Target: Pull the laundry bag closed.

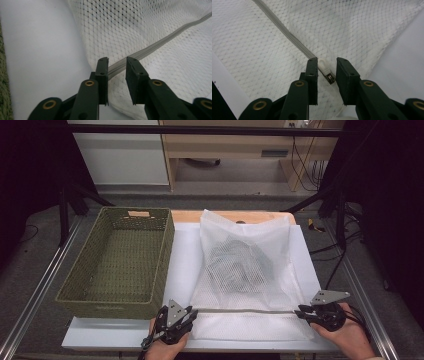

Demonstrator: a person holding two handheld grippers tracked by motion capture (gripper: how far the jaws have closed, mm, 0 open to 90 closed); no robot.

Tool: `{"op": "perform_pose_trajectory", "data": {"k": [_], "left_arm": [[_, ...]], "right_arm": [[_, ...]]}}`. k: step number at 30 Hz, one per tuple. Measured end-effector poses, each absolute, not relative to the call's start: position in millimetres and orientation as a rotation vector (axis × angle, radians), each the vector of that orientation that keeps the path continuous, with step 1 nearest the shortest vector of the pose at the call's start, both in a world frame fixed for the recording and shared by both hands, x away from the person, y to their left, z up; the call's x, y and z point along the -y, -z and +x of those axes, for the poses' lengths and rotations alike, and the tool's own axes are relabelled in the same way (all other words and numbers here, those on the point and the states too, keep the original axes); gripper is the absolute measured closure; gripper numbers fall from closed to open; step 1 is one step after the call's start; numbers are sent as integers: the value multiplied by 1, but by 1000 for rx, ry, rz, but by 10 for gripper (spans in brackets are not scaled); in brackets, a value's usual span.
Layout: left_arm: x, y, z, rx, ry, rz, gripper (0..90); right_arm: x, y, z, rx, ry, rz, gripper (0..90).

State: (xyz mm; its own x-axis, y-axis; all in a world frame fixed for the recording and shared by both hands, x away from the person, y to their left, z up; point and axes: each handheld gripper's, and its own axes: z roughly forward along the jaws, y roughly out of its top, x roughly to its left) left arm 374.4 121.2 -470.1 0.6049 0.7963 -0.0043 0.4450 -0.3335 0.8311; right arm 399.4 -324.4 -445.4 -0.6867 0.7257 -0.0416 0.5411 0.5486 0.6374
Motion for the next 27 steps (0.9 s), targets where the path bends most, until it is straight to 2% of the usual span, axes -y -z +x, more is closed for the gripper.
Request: {"op": "perform_pose_trajectory", "data": {"k": [7, 10, 12, 16, 18, 22, 27], "left_arm": [[-119, 468, 375, -969, -514, 1972, 542], [-118, 466, 375, -945, -498, 1979, 496], [-117, 465, 375, -937, -506, 1974, 462], [-114, 464, 375, -924, -505, 1969, 344], [-113, 464, 376, -918, -499, 1975, 271], [-110, 463, 375, -915, -492, 1965, 193], [-108, 459, 375, -891, -464, 1965, 113]], "right_arm": [[320, 445, 401, -2461, -876, 1056, 567], [318, 444, 402, -2442, -889, 1059, 476], [316, 444, 403, -2425, -886, 1072, 378], [312, 443, 405, -2410, -893, 1076, 248], [312, 443, 405, -2409, -896, 1076, 228], [306, 441, 404, -2364, -906, 1083, 119], [298, 435, 400, -2312, -945, 1072, 70]]}}
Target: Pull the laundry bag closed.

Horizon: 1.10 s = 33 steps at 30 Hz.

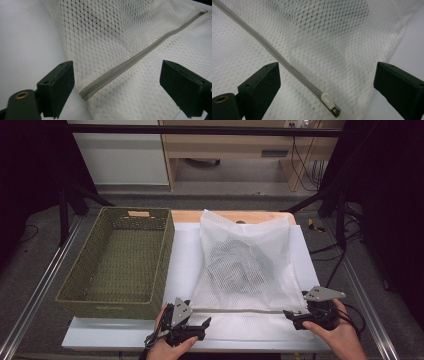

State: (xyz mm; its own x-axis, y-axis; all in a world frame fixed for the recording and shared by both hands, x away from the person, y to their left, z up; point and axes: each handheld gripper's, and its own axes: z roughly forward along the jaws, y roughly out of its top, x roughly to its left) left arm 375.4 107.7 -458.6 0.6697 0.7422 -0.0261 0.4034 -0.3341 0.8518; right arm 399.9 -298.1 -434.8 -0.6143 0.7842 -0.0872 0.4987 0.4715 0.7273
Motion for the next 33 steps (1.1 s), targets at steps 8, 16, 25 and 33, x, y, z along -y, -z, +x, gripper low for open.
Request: {"op": "perform_pose_trajectory", "data": {"k": [8, 16, 25, 33], "left_arm": [[-101, 443, 383, -843, -450, 1942, 64], [-89, 426, 397, -791, -461, 1926, 59], [-81, 414, 419, -785, -504, 1879, 60], [-82, 430, 437, -818, -585, 1885, 63]], "right_arm": [[295, 424, 401, -2178, -1024, 1112, 59], [300, 412, 404, -2044, -1107, 1183, 60], [308, 405, 406, -1923, -1153, 1241, 69], [317, 417, 412, -1844, -1166, 1305, 102]]}}
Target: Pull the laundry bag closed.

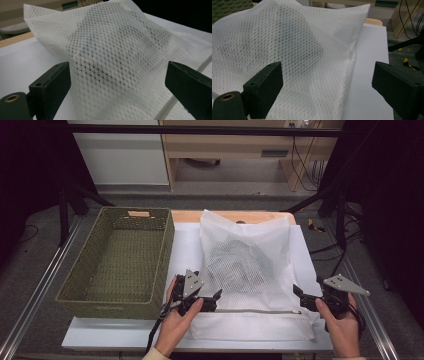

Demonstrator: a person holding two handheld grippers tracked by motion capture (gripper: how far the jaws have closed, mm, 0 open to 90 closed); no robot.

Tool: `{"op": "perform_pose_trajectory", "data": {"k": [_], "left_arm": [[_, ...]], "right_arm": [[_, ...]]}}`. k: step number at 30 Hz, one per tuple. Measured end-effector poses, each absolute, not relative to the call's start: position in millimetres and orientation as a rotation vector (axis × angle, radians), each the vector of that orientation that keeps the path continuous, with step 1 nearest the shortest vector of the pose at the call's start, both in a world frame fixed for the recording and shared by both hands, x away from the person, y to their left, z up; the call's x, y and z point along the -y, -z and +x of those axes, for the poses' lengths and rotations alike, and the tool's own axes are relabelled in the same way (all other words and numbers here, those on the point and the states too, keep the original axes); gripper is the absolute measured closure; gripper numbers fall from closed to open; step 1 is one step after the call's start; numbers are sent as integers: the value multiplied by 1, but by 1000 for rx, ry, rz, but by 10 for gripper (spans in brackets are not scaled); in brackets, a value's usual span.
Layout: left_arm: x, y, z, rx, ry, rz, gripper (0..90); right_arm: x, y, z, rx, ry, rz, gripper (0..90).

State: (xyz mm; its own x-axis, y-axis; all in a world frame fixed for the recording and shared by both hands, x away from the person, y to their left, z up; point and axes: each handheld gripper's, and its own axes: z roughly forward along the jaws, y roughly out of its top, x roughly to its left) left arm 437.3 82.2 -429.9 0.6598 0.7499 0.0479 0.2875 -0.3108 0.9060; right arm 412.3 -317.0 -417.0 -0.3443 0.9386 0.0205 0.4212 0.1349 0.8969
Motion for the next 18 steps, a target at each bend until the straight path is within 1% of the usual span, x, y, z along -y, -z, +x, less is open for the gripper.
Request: {"op": "perform_pose_trajectory", "data": {"k": [5, 10, 18], "left_arm": [[-91, 447, 439, -870, -583, 1895, 63], [-98, 459, 438, -912, -559, 1915, 62], [-96, 463, 435, -922, -551, 1927, 61]], "right_arm": [[324, 432, 413, -1802, -1165, 1336, 126], [329, 447, 413, -1796, -1146, 1356, 120], [322, 458, 406, -1787, -1092, 1363, 107]]}}
